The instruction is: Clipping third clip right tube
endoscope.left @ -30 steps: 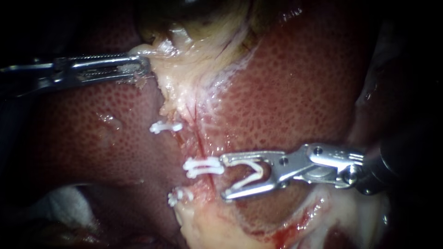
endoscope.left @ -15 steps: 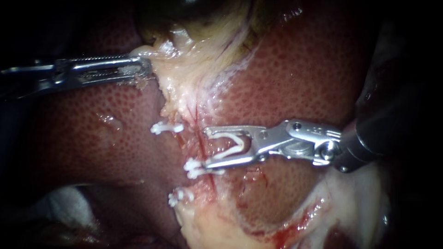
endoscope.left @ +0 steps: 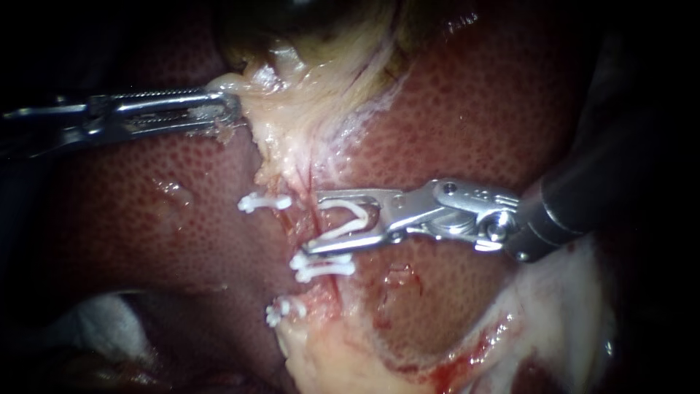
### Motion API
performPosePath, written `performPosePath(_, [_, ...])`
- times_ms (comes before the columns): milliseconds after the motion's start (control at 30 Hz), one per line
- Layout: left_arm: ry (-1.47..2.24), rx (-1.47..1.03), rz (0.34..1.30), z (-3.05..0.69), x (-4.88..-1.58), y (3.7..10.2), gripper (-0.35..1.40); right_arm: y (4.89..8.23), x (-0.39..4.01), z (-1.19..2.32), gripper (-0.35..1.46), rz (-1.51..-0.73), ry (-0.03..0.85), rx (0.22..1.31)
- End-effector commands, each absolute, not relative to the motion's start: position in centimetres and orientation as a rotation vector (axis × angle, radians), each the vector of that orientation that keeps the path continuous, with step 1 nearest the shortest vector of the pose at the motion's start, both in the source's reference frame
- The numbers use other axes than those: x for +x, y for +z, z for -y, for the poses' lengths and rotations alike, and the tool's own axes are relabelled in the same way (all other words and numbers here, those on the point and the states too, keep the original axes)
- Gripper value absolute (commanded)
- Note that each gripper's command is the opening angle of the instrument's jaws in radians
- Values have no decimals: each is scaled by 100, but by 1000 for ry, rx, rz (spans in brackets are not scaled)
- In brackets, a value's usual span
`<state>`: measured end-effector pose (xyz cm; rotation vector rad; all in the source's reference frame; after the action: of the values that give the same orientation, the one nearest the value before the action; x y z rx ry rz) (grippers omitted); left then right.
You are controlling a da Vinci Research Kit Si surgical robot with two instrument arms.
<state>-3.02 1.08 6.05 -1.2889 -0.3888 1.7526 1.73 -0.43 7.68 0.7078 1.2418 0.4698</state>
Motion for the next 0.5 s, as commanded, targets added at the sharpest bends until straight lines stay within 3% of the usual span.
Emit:
performPosePath(33, [1753,-1289,389,-108,-302,605,-35,766,174,43,50,-1243,475,720])
performPosePath(500, [1752,-1289,388,-109,-304,606,-35,765,179,46,49,-1251,542,881])
